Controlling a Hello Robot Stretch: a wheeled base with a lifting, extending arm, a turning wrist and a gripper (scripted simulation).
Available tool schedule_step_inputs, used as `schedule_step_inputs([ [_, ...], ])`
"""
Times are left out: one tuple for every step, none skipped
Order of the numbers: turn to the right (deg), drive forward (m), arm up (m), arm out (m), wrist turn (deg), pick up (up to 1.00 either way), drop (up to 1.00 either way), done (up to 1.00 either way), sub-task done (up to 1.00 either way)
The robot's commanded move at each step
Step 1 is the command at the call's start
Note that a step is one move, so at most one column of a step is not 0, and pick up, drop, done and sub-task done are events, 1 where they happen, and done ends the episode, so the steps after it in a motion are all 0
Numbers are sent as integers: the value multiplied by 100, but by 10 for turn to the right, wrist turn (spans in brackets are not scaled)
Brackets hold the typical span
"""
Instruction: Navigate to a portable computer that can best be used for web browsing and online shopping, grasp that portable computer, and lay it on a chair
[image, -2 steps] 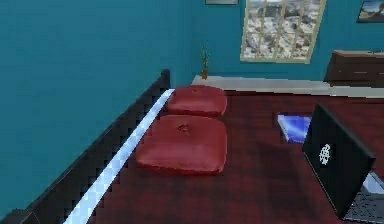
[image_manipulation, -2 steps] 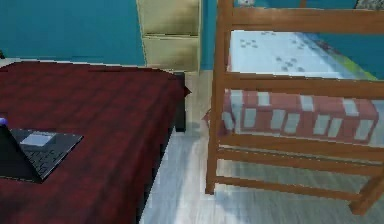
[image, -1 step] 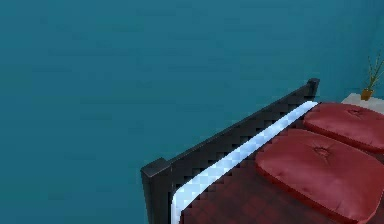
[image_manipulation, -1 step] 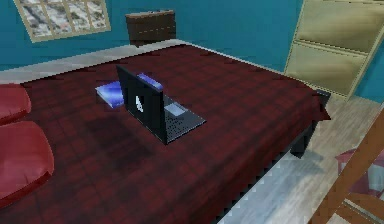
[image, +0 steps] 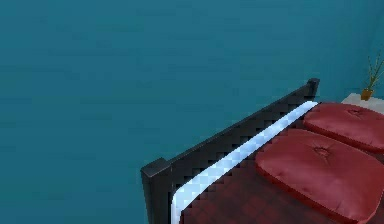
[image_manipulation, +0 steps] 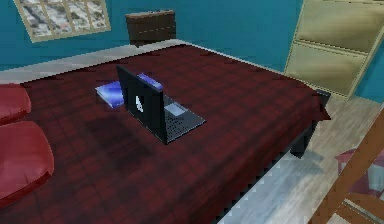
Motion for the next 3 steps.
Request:
schedule_step_inputs([
  [0, 0, 38, 0, 0, 0, 0, 0, 0],
  [0, 0, 0, 42, 0, 0, 0, 0, 0],
  [0, 0, 0, 0, 450, 0, 0, 0, 0],
])
